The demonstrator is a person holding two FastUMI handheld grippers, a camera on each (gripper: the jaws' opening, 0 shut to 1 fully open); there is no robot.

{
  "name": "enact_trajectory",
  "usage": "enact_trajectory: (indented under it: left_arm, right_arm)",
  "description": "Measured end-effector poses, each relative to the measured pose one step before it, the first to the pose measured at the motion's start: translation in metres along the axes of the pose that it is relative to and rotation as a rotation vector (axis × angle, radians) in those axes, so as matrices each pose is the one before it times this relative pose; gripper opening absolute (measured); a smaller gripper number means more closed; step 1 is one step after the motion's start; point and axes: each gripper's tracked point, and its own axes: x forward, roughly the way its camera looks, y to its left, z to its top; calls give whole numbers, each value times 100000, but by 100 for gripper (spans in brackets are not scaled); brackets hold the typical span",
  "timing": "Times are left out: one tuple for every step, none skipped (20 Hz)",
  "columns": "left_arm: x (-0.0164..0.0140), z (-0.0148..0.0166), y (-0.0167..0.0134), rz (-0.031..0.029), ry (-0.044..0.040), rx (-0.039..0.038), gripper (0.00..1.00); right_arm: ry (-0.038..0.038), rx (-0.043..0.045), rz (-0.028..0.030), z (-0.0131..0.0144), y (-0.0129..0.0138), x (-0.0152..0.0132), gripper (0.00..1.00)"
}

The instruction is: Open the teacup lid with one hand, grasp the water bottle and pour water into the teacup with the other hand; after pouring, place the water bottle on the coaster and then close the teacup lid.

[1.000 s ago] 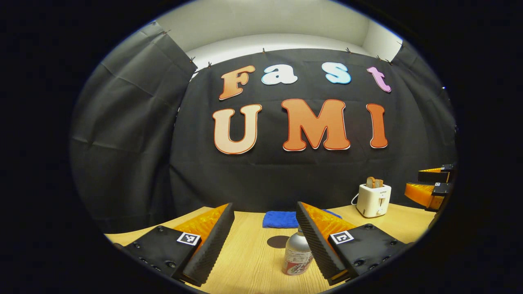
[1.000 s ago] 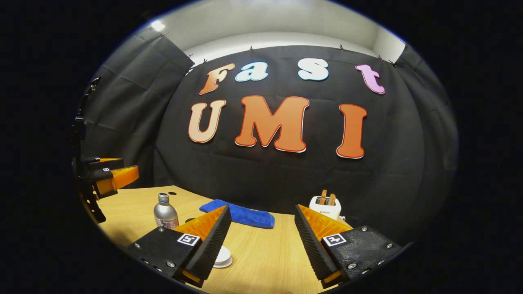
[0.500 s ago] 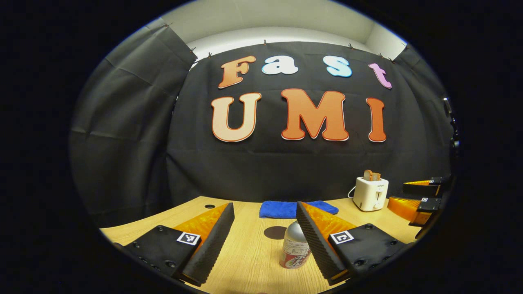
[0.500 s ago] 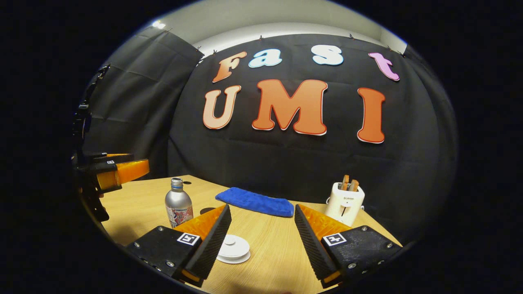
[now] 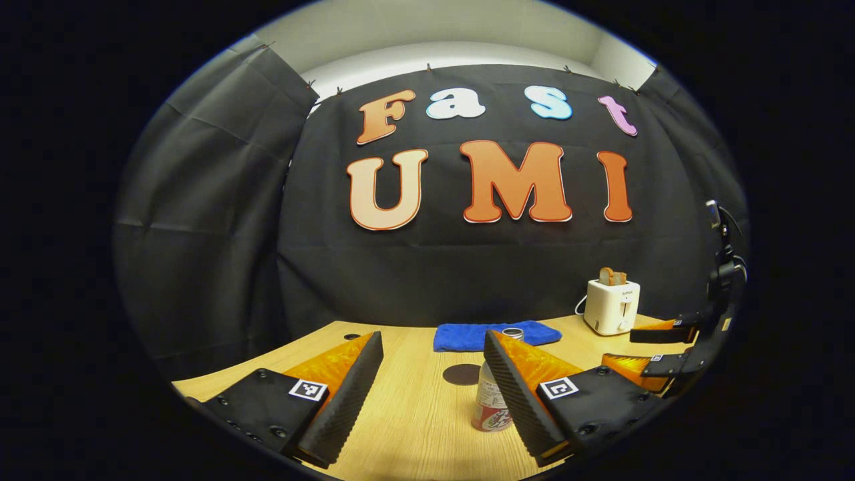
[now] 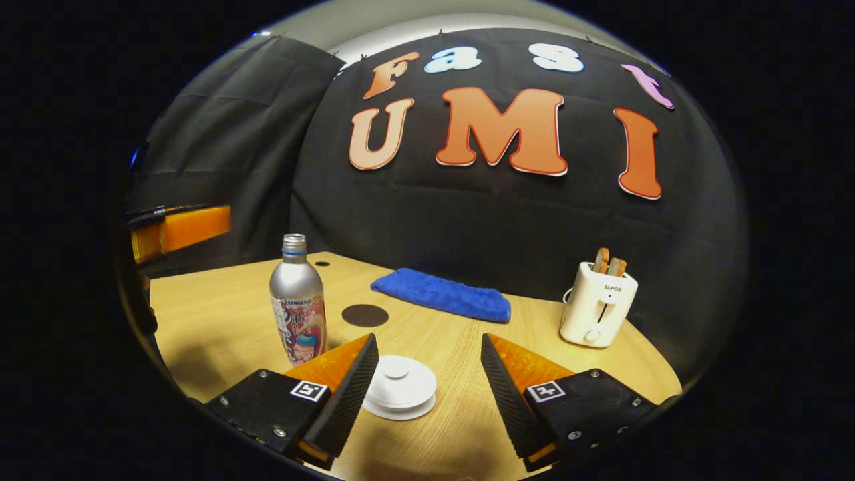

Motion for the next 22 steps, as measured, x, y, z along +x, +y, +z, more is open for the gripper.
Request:
enact_trajectory:
  left_arm:
    - [3,-31,-55,-205,309,-158,100]
    - [-144,-149,-35,-107,225,2,100]
    - [-41,-40,-37,55,227,-125,100]
    - [3,-240,-18,-113,365,-84,100]
    - [36,-84,0,12,316,-20,100]
    - [59,-221,-31,52,443,6,100]
    - [-8,-171,-8,-4,389,28,100]
    - [2,-215,-30,38,491,45,100]
    - [80,-71,8,10,342,-66,100]
    - [-5,-25,-65,-12,244,22,100]
    - [-28,-137,-54,-114,373,-62,100]
    - [93,-206,-69,-244,489,-62,100]
    - [-44,-167,-162,-369,373,25,100]
    - [15,-190,-110,-324,374,179,100]
    - [94,-42,-189,-363,280,287,100]
    - [91,-112,-187,-444,233,419,100]
    - [30,-23,-144,-269,273,451,100]
    - [133,-14,-104,-338,285,366,100]
    - [-80,-156,-246,-351,136,282,100]
    - [-62,-38,-110,-388,73,58,100]
    - [90,43,-153,-458,27,-233,100]
    - [-60,-128,-152,-312,171,-289,100]
  right_arm:
    - [2588,152,1268,-764,344,242,93]
    - [2271,-7,1000,-811,295,500,91]
    - [1142,-132,427,-598,167,451,90]
    - [878,-280,-107,-311,38,317,88]
    - [-387,-42,-186,-51,-64,331,87]
    - [-374,36,501,15,120,364,83]
    - [-387,395,964,-52,287,382,82]
    - [36,815,824,-62,280,473,79]
    - [356,1027,845,-195,153,377,77]
    - [872,945,756,-245,164,335,73]
    - [-98,1318,666,54,86,201,72]
    - [-255,1527,579,88,63,197,67]
    - [-515,1341,831,96,298,293,65]
    - [-485,260,354,96,109,171,63]
    - [-978,-417,377,295,-8,-29,63]
    - [-973,-515,152,151,37,19,63]
    - [-138,-713,480,41,121,59,63]
    - [121,-842,142,-191,94,201,63]
    - [-155,-577,-334,-2,-143,127,61]
    - [661,-226,761,-211,267,84,52]
    - [485,-150,782,-50,189,-31,50]
    - [-108,-587,316,-3,74,-11,46]
